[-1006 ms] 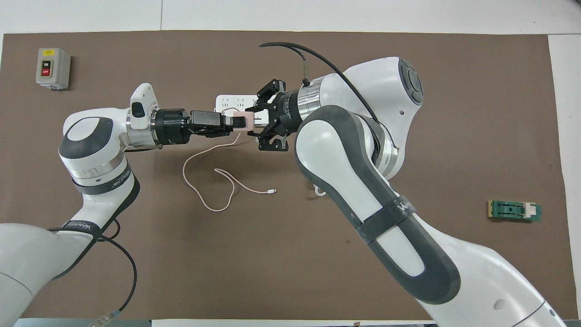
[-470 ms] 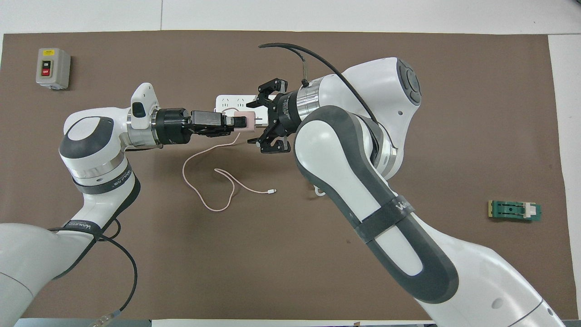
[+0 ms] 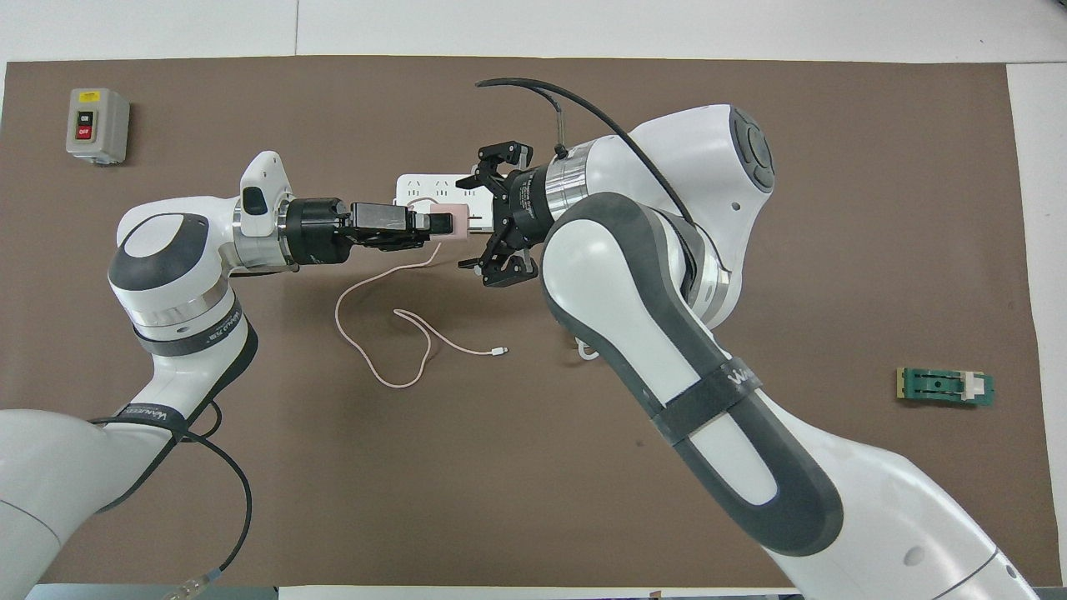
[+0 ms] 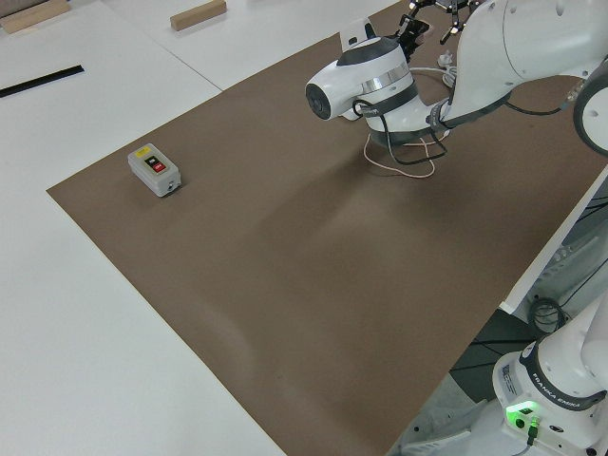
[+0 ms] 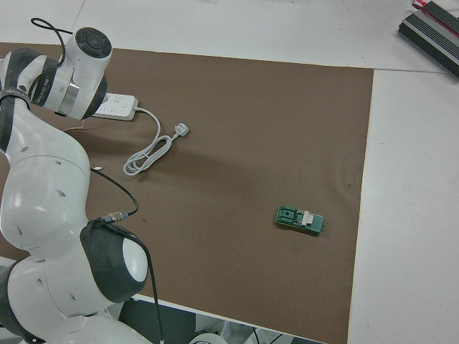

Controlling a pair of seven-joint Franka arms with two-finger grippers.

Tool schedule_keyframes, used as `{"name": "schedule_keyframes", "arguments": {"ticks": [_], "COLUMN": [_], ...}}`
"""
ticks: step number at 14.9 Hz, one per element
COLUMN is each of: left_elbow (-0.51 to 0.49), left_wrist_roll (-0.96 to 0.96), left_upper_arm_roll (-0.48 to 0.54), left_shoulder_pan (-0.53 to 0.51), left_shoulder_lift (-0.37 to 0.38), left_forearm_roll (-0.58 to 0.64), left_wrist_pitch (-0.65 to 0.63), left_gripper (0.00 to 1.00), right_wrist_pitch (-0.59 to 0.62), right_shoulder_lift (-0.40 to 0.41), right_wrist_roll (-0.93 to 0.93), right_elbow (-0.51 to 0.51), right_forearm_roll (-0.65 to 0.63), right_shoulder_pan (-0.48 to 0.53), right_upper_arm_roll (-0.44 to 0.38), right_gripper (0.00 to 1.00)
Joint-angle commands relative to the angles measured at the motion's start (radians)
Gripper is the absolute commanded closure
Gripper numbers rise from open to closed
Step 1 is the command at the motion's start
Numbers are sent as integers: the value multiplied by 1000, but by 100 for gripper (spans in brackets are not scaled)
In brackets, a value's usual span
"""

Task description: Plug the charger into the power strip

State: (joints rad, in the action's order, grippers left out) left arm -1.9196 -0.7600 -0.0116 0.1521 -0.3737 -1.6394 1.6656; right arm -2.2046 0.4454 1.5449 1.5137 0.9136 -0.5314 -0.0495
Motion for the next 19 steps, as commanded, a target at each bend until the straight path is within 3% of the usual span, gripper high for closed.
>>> {"name": "schedule_keyframes", "arguments": {"ticks": [1,7,16,19], "left_elbow": [7,10,116,131], "left_wrist_roll": [-1,8,194,284], "left_upper_arm_roll": [10,16,36,39], "left_shoulder_pan": [12,12,-32,-37], "left_shoulder_lift": [-1,12,31,77], "left_forearm_roll": [-11,3,355,513], "left_wrist_pitch": [-1,28,66,88], "left_gripper": [100,100,100,100], "right_wrist_pitch": [17,75,212,337], "right_shoulder_lift": [1,-36,-123,-162], "right_wrist_roll": [23,30,-5,-171], "right_elbow": [-29,-27,-27,-23], "right_forearm_roll": [11,-18,-189,-260], "right_shoulder_pan": [19,97,273,346], "right_upper_arm_roll": [-1,-10,-9,-10], "right_gripper": [0,0,0,0]}}
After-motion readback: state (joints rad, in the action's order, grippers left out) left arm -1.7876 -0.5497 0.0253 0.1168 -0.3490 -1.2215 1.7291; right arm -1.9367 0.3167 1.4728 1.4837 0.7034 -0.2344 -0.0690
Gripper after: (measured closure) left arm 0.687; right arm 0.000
